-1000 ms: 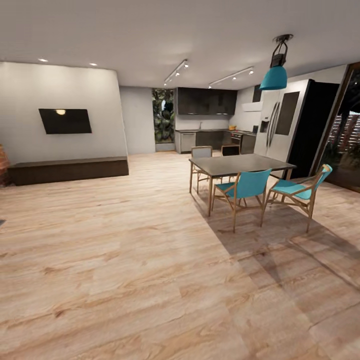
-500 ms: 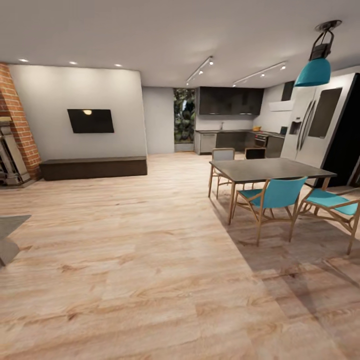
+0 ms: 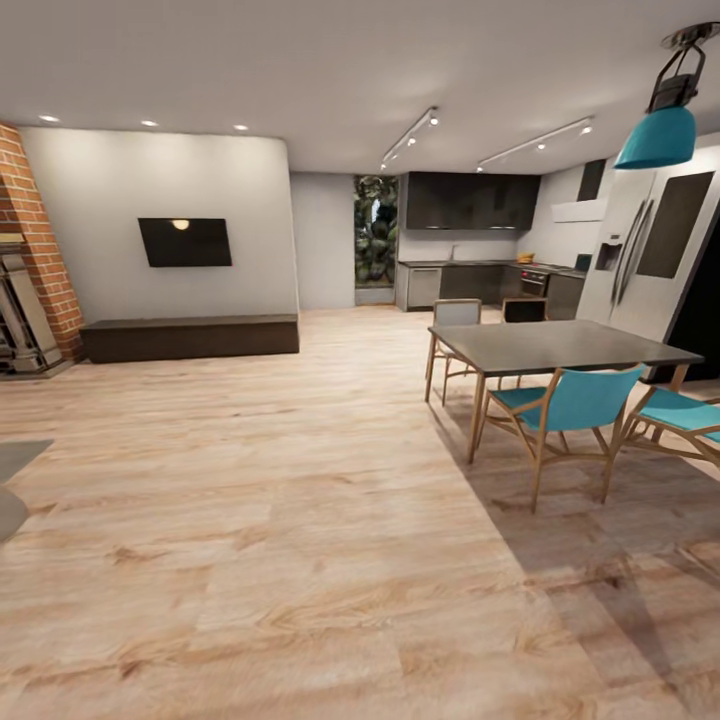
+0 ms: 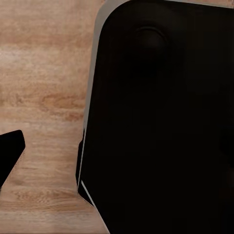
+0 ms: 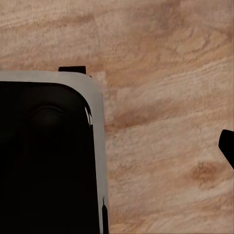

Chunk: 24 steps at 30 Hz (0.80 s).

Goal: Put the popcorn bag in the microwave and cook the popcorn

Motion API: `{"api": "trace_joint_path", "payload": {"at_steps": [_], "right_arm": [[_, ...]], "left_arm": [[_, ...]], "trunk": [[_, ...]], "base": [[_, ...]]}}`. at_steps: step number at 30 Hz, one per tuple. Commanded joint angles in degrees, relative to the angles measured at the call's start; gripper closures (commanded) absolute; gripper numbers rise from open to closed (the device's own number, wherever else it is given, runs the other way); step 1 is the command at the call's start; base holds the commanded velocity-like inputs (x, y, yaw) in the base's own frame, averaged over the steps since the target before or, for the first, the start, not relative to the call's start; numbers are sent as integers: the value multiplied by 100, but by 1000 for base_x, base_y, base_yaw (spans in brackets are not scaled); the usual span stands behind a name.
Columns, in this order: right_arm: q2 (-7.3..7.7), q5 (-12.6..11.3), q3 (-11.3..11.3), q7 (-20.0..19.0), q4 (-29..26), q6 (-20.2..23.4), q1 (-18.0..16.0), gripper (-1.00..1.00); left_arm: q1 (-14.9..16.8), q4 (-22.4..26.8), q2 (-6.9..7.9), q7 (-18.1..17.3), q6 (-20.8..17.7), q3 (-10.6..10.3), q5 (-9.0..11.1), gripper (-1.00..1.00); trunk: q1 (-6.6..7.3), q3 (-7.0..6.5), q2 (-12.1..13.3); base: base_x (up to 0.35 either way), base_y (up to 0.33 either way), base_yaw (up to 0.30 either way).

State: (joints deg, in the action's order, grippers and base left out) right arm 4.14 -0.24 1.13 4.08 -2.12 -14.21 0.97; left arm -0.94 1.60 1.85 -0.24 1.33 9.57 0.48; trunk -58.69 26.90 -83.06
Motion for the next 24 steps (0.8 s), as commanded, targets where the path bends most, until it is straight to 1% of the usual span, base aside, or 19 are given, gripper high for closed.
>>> {"api": "trace_joint_path", "payload": {"at_steps": [1,7,16,24], "right_arm": [[-1,-2,22,6,7,-8,2,-100],[-1,-2,36,0,270,-43,2,-100],[-1,6,37,-4,325,-55,2,-100],[-1,7,37,-4,326,-56,4,-100]], "left_arm": [[-3,7,-1,-2,8,27,5,-100],[-3,7,-1,-2,8,27,5,-100],[-3,7,-1,-2,8,27,5,-100],[-3,7,-1,-2,8,27,5,-100]], "trunk": [[-4,3,-1],[-4,3,-1],[-4,3,-1],[-4,3,-1]], "base": [[326,0,0],[326,0,0],[326,0,4],[326,0,218]]}}
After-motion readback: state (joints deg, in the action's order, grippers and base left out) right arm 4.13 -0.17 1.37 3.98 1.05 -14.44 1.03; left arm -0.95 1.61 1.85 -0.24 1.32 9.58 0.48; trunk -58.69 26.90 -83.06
